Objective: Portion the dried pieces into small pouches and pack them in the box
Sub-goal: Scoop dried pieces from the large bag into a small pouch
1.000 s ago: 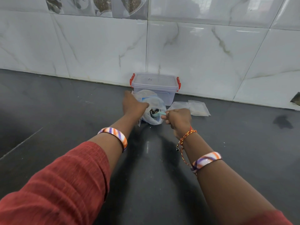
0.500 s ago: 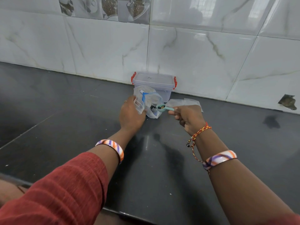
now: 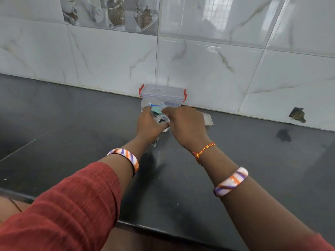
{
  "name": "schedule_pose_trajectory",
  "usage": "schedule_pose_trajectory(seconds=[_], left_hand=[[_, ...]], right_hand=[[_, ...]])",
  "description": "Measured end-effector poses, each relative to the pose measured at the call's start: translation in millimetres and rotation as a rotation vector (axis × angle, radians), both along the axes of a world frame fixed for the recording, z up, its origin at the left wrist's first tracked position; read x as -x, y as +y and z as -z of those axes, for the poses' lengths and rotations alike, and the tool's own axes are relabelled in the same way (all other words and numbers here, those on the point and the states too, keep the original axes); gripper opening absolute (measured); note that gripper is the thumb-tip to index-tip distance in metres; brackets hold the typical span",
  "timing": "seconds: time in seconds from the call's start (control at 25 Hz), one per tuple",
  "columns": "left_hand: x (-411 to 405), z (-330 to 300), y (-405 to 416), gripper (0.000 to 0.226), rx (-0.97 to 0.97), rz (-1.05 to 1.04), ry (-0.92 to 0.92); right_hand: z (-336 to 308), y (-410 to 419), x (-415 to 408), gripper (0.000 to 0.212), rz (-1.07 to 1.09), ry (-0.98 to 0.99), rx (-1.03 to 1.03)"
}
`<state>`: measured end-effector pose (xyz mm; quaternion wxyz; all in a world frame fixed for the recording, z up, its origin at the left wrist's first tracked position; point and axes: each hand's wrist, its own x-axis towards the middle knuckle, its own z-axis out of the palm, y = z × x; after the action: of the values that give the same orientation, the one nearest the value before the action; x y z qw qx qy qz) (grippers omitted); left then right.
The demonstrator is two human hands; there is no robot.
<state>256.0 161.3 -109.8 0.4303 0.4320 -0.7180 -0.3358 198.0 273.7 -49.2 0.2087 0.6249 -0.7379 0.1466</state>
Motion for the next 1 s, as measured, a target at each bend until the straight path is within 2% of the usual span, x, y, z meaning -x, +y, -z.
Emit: schedule_pose_trajectory(seconds=[0.08, 0.16, 0.28, 0.4, 0.44, 0.52, 0.64, 0.72, 0.88, 1.0], left_hand=[[-0.2, -1.0, -1.4, 0.062, -0.004, 0.009, 0.020], [-0.6, -0.3, -4.8, 0.063, -0.025, 0.012, 0.060], [-0.1, 2.3, -11.9, 0.066, -0.032, -0.004, 0.028], [-2.6, 4.7, -16.6, 0.059, -0.093, 0.042, 0.040], [-3.8, 6.1, -18.5, 0.056, -0.127, 0.075, 0.059], [-7.7, 10.7, -22.2, 0.050, -0.259, 0.185, 0.139], [-16.0, 19.3, -22.8, 0.041, -0.569, 0.425, 0.354], [-22.2, 27.6, -25.5, 0.035, -0.704, 0.483, 0.440], [-26.8, 42.2, -34.3, 0.019, -0.847, 0.406, 0.675], [-23.0, 46.3, -35.2, 0.016, -0.824, 0.350, 0.723]], right_hand=[[3.4, -0.1, -0.8, 0.037, -0.016, 0.049, 0.001], [5.5, -4.2, 3.3, 0.036, -0.016, -0.133, 0.080], [14.1, -19.1, 15.0, 0.027, -0.059, -0.733, 0.293], [21.5, -31.3, 28.5, 0.022, 0.003, -1.424, 0.378], [24.9, -33.6, 32.4, 0.019, 0.064, -1.597, 0.381], [37.6, -41.1, 41.5, 0.014, 0.191, -1.810, 0.348], [62.6, -60.3, 47.1, 0.015, 0.320, -1.928, 0.300], [74.5, -74.1, 42.5, 0.011, 0.376, -1.940, 0.312], [85.3, -100.6, 30.9, 0.008, 0.417, -1.951, 0.406], [90.6, -109.0, 30.4, 0.013, 0.413, -1.858, 0.396]])
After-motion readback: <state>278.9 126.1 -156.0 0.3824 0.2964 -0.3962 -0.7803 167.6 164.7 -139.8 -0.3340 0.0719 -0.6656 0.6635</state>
